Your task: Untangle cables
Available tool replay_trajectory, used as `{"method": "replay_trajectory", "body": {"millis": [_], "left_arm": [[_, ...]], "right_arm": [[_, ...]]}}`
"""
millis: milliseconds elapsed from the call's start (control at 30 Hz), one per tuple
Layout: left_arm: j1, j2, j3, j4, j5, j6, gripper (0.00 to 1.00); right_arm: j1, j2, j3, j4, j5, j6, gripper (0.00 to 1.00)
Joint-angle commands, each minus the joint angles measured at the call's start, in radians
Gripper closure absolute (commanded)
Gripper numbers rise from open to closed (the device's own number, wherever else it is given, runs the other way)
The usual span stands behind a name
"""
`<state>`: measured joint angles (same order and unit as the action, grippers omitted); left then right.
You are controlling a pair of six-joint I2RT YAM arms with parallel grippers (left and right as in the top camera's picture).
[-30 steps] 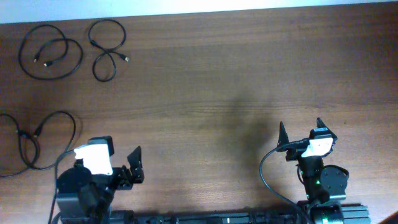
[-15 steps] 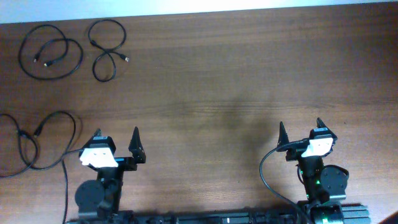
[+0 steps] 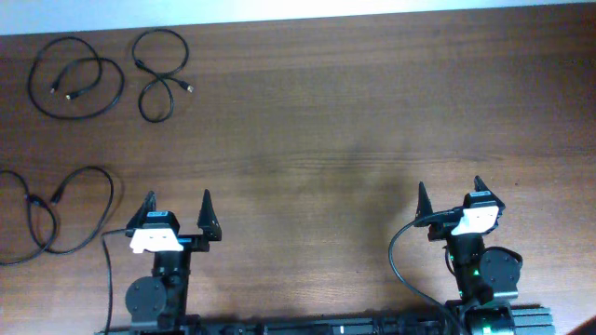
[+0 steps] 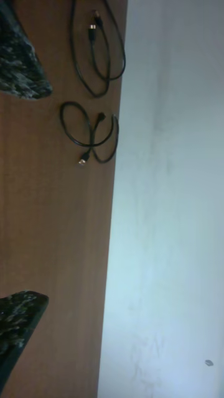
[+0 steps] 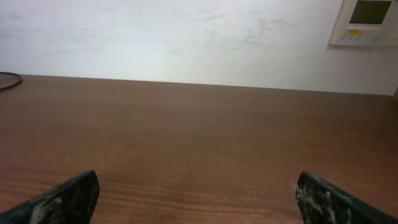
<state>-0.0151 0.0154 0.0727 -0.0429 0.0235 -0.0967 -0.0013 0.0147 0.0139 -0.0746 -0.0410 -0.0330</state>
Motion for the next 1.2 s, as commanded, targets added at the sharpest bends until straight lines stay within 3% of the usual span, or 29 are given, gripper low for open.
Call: {"method": "replay_trajectory", "body": {"millis": [0,200,333,433,667,833,1167], "left_arm": [[-0.002,-0.011,-0.054,0.077,-0.027,0.016,0.01],[-0.001,-0.011,-0.064,0.109,-0.156,0.016,0.01],[-0.001,-0.011,-0.064,0.047,-0.216,0.016,0.01],[-0.001,-0.011,-0.064,-0.025,-0.215,0.017,0.01],[-0.001,-0.011,-0.064,-0.024,-0.185,0.024,0.02],[-0.001,-0.011,-0.064,-0.033,-0.115,0.174,0.01],[-0.001,-0.011,-0.064,-0.033,-0.136,0.174,0.01]], "right_arm": [[-0.005,-0.01,-0.008,-0.003,0.011,-0.004,0.02],[-0.005,-0.01,-0.008,-0.003,0.011,-0.004,0.02],[-0.005,-0.01,-0.008,-0.003,0.011,-0.004,0.02],[-0.006,-0.01,-0.008,-0.003,0.011,-0.004,0.02],[-0.005,-0.01,-0.008,-0.003,0.011,-0.004,0.02],[-0.006,-0.01,-0.008,-0.003,0.011,-0.004,0.02],[-0.005,-0.01,-0.008,-0.003,0.011,-0.004,0.02]]}}
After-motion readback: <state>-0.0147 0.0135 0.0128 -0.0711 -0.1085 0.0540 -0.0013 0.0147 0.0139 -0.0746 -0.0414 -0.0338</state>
